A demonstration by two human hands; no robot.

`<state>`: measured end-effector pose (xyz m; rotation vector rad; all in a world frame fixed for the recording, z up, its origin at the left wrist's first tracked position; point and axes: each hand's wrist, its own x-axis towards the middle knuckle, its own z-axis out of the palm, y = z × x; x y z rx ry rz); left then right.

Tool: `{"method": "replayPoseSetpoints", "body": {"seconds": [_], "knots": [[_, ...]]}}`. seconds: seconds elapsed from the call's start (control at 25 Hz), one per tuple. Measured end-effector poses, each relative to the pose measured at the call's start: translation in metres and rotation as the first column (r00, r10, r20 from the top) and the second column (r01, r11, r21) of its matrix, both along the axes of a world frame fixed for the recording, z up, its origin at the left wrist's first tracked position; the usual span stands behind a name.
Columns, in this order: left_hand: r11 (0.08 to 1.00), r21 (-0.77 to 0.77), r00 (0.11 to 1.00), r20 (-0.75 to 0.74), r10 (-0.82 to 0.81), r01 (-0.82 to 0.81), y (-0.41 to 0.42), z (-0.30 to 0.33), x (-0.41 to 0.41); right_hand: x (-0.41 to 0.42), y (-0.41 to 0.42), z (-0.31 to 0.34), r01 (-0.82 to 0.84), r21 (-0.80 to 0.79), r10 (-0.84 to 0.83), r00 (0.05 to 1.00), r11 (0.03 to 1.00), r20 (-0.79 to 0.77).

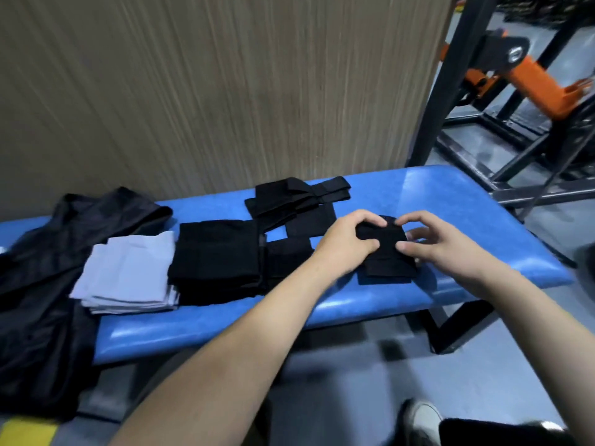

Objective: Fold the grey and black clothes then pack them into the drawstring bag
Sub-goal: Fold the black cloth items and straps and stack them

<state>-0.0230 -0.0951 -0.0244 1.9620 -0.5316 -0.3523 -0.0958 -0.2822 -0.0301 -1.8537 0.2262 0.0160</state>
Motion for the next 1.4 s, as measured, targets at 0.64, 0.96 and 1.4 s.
{"method": "replayPoseSetpoints", "body": {"seconds": [0.64, 0.96, 1.4], "knots": [[0.802, 0.527, 0.827, 0.557, -0.076, -0.281, 0.122, 0.030, 0.001, 0.038, 0.119, 0.002, -0.177, -0.149, 0.186, 0.981, 0.973, 0.048], [0.704, 0.642, 0.797, 0.576, -0.181, -0.304, 0.130, 0.024, 0.004, 0.047, 0.124, -0.007, -0.197, -0.492, 0.274, 0.958, 0.848, 0.090], [0.634, 0.738, 0.840, 0.480, -0.253, -0.231, 0.127, 0.021, 0.007, 0.048, 0.130, -0.008, -0.206, -0.606, 0.270, 0.963, 0.769, 0.016]]}}
